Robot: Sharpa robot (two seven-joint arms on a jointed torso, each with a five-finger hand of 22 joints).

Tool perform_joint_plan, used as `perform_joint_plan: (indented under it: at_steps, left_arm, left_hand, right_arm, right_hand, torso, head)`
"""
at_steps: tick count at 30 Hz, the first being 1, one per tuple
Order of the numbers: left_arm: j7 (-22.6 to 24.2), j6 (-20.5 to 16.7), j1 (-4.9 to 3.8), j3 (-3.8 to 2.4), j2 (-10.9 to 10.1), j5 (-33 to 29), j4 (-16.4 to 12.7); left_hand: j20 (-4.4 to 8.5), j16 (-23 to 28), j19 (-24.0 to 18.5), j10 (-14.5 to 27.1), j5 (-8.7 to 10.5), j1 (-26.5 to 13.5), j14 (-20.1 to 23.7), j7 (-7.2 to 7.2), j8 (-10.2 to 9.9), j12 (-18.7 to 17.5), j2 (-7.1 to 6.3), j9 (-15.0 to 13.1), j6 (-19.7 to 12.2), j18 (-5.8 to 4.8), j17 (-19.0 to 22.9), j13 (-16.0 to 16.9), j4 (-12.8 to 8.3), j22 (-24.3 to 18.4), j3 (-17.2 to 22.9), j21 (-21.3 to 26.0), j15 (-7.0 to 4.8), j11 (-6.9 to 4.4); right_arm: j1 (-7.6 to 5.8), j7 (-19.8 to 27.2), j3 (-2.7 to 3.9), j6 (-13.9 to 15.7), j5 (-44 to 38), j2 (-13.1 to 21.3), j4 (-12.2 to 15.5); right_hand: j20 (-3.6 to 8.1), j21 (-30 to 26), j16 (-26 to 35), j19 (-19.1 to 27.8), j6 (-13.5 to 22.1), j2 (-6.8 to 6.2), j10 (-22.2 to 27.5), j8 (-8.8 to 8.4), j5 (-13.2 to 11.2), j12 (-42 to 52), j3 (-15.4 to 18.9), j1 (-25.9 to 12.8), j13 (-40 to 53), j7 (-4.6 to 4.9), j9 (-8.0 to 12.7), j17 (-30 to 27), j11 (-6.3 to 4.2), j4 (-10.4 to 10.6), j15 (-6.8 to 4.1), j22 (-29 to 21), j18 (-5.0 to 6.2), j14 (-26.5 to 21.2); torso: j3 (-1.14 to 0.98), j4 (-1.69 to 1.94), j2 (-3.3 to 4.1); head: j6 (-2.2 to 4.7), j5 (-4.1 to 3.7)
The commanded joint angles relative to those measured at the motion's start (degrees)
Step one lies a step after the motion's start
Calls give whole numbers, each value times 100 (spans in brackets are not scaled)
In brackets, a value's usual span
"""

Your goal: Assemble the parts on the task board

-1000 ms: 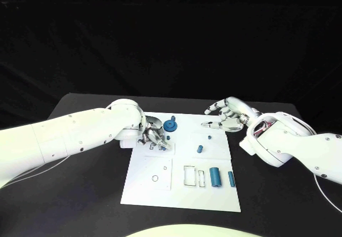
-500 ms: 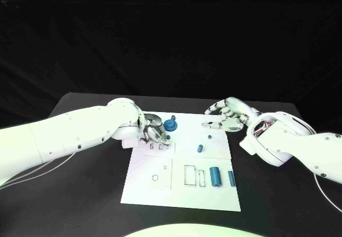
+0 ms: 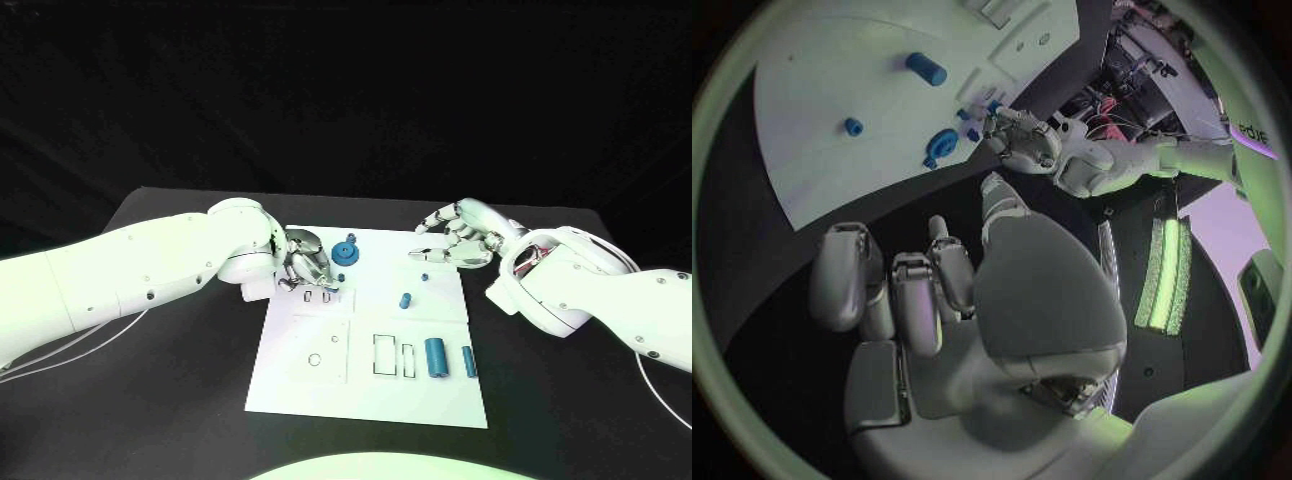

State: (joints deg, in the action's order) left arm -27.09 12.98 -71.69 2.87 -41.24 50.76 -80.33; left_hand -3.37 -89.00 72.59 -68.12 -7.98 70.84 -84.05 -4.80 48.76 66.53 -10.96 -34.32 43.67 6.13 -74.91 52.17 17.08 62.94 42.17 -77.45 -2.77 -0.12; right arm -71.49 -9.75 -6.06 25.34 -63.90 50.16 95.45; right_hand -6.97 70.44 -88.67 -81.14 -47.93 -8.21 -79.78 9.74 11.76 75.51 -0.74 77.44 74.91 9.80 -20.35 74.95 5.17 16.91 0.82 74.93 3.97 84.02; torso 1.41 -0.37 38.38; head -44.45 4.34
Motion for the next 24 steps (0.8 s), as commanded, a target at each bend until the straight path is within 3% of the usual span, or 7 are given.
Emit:
perform_joint_plan:
  at_steps: [1,2,4,7,9,15,24]
  left_arm:
    - [-59,-201,4,-3,-52,13,-91]
    - [-68,-254,6,-1,-72,67,-118]
    - [-85,-357,12,8,-105,208,-167]
    - [-107,-487,21,26,-143,421,-226]
    - [-120,-565,27,38,-164,556,-264]
    - [-151,-738,47,70,-204,948,-343]
    - [-172,-762,82,114,-189,1402,-388]
  left_hand:
    - [12,-41,56,-65,-25,-95,-540,115,173,43,-13,-1026,160,-48,-1385,26,-839,43,896,-54,-53,-19]
    - [21,-60,87,-93,-37,-131,-558,125,187,60,-27,-1041,177,-57,-1425,42,-872,85,935,-75,-62,-29]
    - [74,-100,284,-296,-377,-328,-595,192,258,171,-132,-1090,311,-110,-1509,160,-1017,345,1099,-210,-121,-91]
    - [107,-100,341,-375,-612,-481,-595,221,278,189,-179,-1114,364,-125,-1509,175,-1126,416,1179,-246,-148,-125]
    - [134,-100,402,-470,-903,-618,-595,255,307,229,-228,-1133,443,-140,-1509,226,-1223,493,1240,-285,-176,-158]
    - [153,-100,459,-549,-998,-728,-595,282,323,264,-234,-1144,508,-157,-1509,274,-1291,572,1272,-322,-195,-181]
    - [161,-100,476,-590,-994,-789,-595,300,334,277,-234,-1147,558,-162,-1509,288,-1311,594,1260,-331,-205,-195]
  right_arm:
    - [5,-15,1,-82,-61,0,1]
    - [6,-16,1,-83,-61,3,2]
    - [6,-17,0,-82,-61,9,4]
    - [6,-18,0,-81,-61,12,4]
    - [6,-18,0,-82,-61,12,5]
    - [7,-17,0,-80,-61,10,4]
    - [7,-13,0,-75,-61,7,9]
  right_hand:
    - [42,-18,27,10,-46,46,5,32,15,33,-24,11,216,-1,7,1184,-29,-8,-21,275,34,514]
    - [42,-18,27,10,-46,46,5,32,15,33,-24,11,216,-1,7,1184,-29,-8,-21,275,34,514]
    - [42,-18,28,10,-49,49,4,35,14,35,-26,12,217,-2,7,1184,-30,-9,-22,276,34,513]
    - [42,-18,28,10,-49,49,4,35,14,35,-26,12,217,-2,7,1184,-30,-9,-22,276,34,513]
    - [42,-18,28,10,-49,49,4,35,14,35,-26,12,217,-2,7,1184,-30,-9,-22,276,34,513]
    - [42,-18,28,10,-49,49,4,35,14,35,-26,12,217,-2,7,1184,-30,-9,-22,276,34,513]
    - [44,-26,30,13,-54,57,6,39,13,33,-32,16,214,-4,8,1181,-32,-10,-23,273,35,513]
  torso:
    - [-4,2,5]
    - [-8,7,4]
    - [-8,12,3]
    - [-10,18,-3]
    - [-15,22,-5]
    - [-16,24,-7]
    - [-12,9,4]
  head:
    - [-28,16]
    - [-28,24]
    - [-38,30]
    - [-59,54]
    - [-69,61]
    - [-90,69]
    - [-103,97]
